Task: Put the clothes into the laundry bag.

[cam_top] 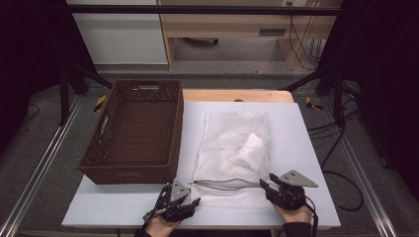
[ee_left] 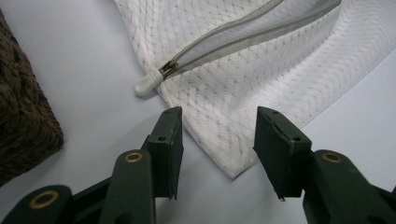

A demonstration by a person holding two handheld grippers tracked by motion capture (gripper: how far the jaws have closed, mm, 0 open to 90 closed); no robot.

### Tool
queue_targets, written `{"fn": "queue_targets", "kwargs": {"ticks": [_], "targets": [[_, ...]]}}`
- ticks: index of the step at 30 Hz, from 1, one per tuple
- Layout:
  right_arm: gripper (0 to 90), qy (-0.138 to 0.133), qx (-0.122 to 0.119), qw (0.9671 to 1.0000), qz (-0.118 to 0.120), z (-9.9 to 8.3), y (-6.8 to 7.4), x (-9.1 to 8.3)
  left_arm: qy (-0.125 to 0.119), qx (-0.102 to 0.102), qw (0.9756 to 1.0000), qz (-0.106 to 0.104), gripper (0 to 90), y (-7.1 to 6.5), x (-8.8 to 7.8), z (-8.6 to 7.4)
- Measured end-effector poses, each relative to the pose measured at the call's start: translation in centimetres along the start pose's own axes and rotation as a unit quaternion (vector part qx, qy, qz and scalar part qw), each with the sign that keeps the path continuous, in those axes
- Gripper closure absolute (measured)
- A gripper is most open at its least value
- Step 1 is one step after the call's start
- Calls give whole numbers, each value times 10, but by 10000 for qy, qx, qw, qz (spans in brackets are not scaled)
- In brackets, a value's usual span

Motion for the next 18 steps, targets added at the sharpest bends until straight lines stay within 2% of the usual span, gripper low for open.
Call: {"fn": "queue_targets", "kwargs": {"ticks": [3,6,11,14,16,18], "targets": [[550,-137,-82,9998,130,10,7,2,-35,-30,10000,-17,536,2,2,2],[546,-239,-182,9993,215,19,14,5,-111,-87,9998,106,536,5,7,6],[539,-290,-294,9985,364,28,23,10,-104,-180,9997,110,550,7,8,8],[534,-317,-294,9980,452,33,28,13,-104,-105,9993,356,606,4,9,9],[527,-342,-336,9975,516,38,32,16,-107,-131,9989,428,648,3,9,9],[521,-350,-357,9969,614,43,39,20,-127,-177,9989,410,680,4,10,9]]}}
Point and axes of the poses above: each handheld gripper's, and its own axes: x roughly forward along the jaws, z roughly out of its top, y roughly to its left, the point moved 1 cm from there along x, roughly forward along the jaws, and after that the axes turned 15 degrees about -x, right-handed, at the moved point
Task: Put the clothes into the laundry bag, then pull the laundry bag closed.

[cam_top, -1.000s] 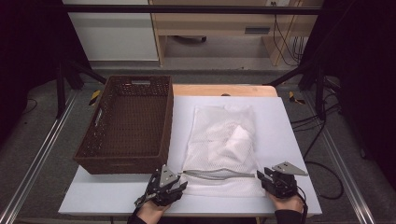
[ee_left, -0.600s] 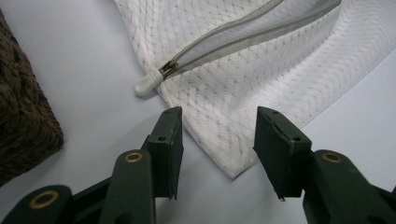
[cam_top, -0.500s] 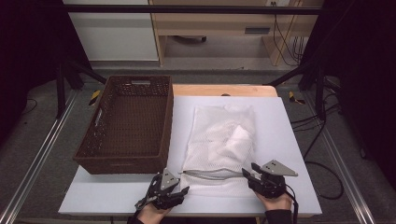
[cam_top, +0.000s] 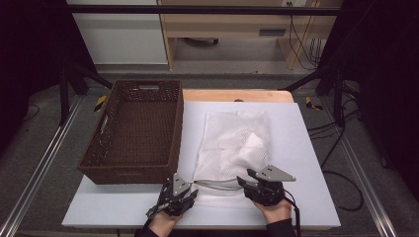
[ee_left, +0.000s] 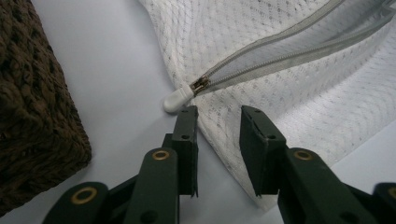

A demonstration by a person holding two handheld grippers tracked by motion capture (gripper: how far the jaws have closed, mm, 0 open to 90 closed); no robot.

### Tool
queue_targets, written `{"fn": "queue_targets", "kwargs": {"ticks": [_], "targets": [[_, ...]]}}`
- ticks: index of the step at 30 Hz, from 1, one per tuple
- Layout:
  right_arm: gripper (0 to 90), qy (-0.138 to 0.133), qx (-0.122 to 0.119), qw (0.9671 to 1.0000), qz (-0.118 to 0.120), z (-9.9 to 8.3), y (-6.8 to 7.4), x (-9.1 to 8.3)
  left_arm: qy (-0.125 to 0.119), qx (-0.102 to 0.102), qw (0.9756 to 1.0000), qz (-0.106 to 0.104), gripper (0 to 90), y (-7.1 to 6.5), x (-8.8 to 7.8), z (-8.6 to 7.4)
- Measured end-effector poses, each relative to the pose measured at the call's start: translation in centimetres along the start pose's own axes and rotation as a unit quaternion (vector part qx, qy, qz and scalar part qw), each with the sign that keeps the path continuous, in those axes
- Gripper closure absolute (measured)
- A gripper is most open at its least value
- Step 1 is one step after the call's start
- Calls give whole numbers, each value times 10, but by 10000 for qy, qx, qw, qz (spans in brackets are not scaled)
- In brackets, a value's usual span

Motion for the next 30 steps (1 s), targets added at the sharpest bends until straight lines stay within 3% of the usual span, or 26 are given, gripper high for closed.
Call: {"fn": "queue_targets", "kwargs": {"ticks": [5,7,11,14,17,20,21,24,26,30], "targets": [[506,30,-173,9995,266,11,16,15,-48,-114,9999,-99,869,4,1,1],[506,51,-201,9989,424,13,23,21,-65,-37,10000,-59,878,2,1,1],[508,192,-342,9967,711,15,40,35,-129,-162,9996,-208,885,4,0,1],[527,337,-448,9944,896,13,52,47,-242,-90,9994,-208,886,3,-5,2],[624,539,-557,9926,931,11,59,57,-248,-55,9994,-236,885,2,-7,1],[865,799,-546,9908,942,8,59,64,-215,-103,9992,-322,880,4,-5,0],[883,820,-518,9906,961,7,58,65,-211,-113,9992,-335,875,4,-4,0],[891,742,-486,9916,940,4,55,65,-188,-183,9989,-398,816,5,-3,-2],[892,656,-496,9924,913,5,54,61,-148,-248,9982,-516,670,6,-3,-3],[891,517,-433,9936,903,6,51,57,-85,-338,9974,-637,511,8,-2,-3]]}}
Point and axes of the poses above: each handheld gripper's, and its own axes: x roughly forward along the jaws, z roughly out of its top, y roughly to its left, the point moved 1 cm from there along x, roughly forward along the jaws, and after that the axes turned 15 degrees about -x, right-handed, at the moved point
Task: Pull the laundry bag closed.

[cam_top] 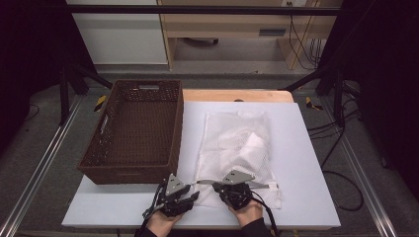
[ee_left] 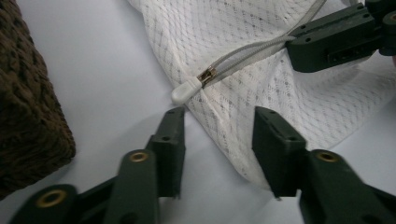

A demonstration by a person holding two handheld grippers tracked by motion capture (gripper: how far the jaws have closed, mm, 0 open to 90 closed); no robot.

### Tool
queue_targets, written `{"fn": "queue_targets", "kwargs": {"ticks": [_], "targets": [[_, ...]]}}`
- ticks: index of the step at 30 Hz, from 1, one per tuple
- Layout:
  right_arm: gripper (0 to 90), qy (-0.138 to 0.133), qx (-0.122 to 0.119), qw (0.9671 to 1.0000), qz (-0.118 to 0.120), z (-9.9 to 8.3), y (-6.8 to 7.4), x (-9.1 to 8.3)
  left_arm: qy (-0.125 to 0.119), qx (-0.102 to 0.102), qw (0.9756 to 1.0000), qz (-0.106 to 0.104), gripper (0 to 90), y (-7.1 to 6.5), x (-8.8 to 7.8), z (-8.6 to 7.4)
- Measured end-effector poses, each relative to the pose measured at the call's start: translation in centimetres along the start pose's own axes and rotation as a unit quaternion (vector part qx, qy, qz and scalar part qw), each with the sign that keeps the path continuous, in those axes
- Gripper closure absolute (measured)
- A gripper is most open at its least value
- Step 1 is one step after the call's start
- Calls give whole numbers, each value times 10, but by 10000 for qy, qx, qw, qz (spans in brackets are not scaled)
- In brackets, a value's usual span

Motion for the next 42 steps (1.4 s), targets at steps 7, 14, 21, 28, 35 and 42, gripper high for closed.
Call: {"fn": "queue_targets", "kwargs": {"ticks": [7,14,21,28,35,42], "targets": [[888,-12,-15,10000,6,-2,0,-2,55,55,10000,35,512,-7,5,2],[805,210,-15,9998,-34,-6,0,3,47,272,9985,483,700,-12,8,3],[663,13,18,10000,-52,-9,-3,-7,-44,220,9984,521,881,-10,8,3],[622,-173,25,9998,-67,-2,-5,-11,-371,234,9983,393,887,-11,-3,3],[669,87,-58,9999,-87,0,0,-1,-861,292,9957,151,889,-16,-21,16],[589,-9,91,10000,23,-5,-7,-7,-840,629,9945,-42,890,-38,-17,15]]}}
Point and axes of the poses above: each handheld gripper's, and its own axes: x roughly forward along the jaws, z roughly out of its top, y roughly to its left, the point moved 1 cm from there along x, roughly forward along the jaws, and after that the axes turned 15 degrees about -x, right-handed, at the moved point
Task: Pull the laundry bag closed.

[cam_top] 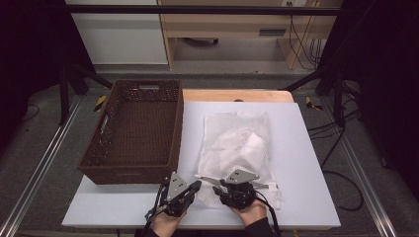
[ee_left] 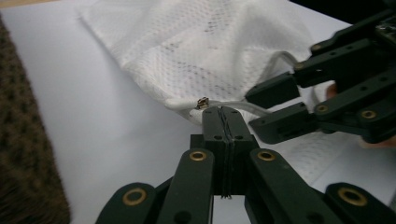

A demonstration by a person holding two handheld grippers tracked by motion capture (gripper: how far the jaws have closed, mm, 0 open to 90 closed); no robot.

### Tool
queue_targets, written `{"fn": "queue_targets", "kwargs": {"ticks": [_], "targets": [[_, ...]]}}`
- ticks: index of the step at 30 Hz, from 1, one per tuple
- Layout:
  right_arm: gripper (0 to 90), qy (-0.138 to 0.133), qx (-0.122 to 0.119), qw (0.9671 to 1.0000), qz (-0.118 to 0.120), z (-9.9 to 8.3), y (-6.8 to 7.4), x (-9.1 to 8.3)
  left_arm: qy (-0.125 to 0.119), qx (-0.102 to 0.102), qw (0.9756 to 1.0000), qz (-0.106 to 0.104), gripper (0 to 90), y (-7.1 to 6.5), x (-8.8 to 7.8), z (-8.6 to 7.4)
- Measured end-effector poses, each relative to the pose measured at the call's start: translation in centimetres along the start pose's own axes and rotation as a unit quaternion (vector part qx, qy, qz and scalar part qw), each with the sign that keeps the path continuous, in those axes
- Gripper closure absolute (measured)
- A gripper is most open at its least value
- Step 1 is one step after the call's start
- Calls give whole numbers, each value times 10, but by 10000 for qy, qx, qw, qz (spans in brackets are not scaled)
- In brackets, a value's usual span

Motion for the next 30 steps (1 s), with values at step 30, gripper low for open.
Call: {"fn": "queue_targets", "kwargs": {"ticks": [30], "targets": [[700,-111,-262,9986,453,27,6,30,826,626,9943,269,888,-5,27,-29]]}}
Point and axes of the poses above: each handheld gripper's, and its own axes: x roughly forward along the jaws, z roughly out of its top, y roughly to its left, the point moved 1 cm from there along x, roughly forward along the jaws, and after that the axes turned 15 degrees about -x, right-handed, at the moved point
